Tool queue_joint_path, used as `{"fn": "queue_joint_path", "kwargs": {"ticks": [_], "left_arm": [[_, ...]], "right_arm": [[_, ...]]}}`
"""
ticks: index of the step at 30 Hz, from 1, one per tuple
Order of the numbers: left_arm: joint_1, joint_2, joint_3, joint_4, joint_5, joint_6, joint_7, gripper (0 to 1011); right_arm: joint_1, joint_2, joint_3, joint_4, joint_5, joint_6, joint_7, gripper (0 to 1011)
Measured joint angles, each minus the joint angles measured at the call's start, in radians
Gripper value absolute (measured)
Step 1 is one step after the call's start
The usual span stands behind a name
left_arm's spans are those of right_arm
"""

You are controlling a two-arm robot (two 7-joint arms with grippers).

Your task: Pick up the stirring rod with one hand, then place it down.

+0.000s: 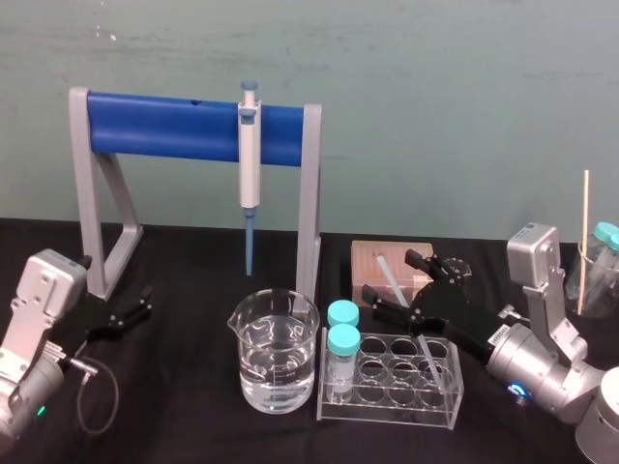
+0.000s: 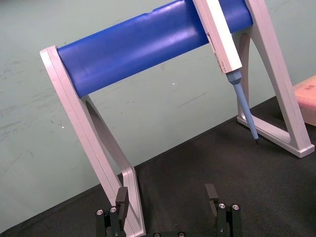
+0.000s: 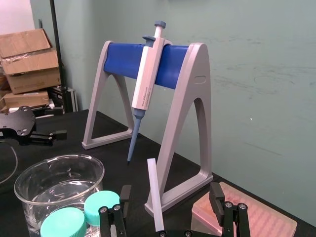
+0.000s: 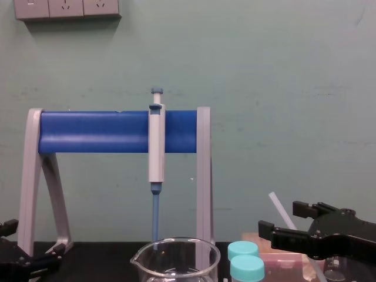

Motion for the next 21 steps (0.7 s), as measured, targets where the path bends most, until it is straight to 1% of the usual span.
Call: {"fn": "queue_joint_path", "kwargs": {"ticks": [10,14,15,17,18,20,21], "left_arm": [[0.000,0.000,0.000,0.000,0.000,0.000,0.000,1000],[0.000,0.000,0.000,0.000,0.000,0.000,0.000,1000],[0.000,0.000,0.000,0.000,0.000,0.000,0.000,1000],[0.000,0.000,0.000,0.000,0.000,0.000,0.000,1000],[0.000,0.000,0.000,0.000,0.000,0.000,0.000,1000],[0.000,0.000,0.000,0.000,0.000,0.000,0.000,1000],[0.000,0.000,0.000,0.000,0.000,0.000,0.000,1000]], "right_arm": [[0.001,0.001,-0.002,-0.001,0.000,0.000,0.000,1000],[0.001,0.001,-0.002,-0.001,0.000,0.000,0.000,947],[0.001,0.001,-0.002,-0.001,0.001,0.000,0.000,898],[0.001,0.001,-0.003,-0.001,0.001,0.000,0.000,866],[0.001,0.001,-0.003,-0.001,0.001,0.000,0.000,814],[0.002,0.001,-0.003,-0.001,0.001,0.000,0.000,788],[0.002,0.002,-0.003,-0.001,0.001,0.000,0.000,742]]}}
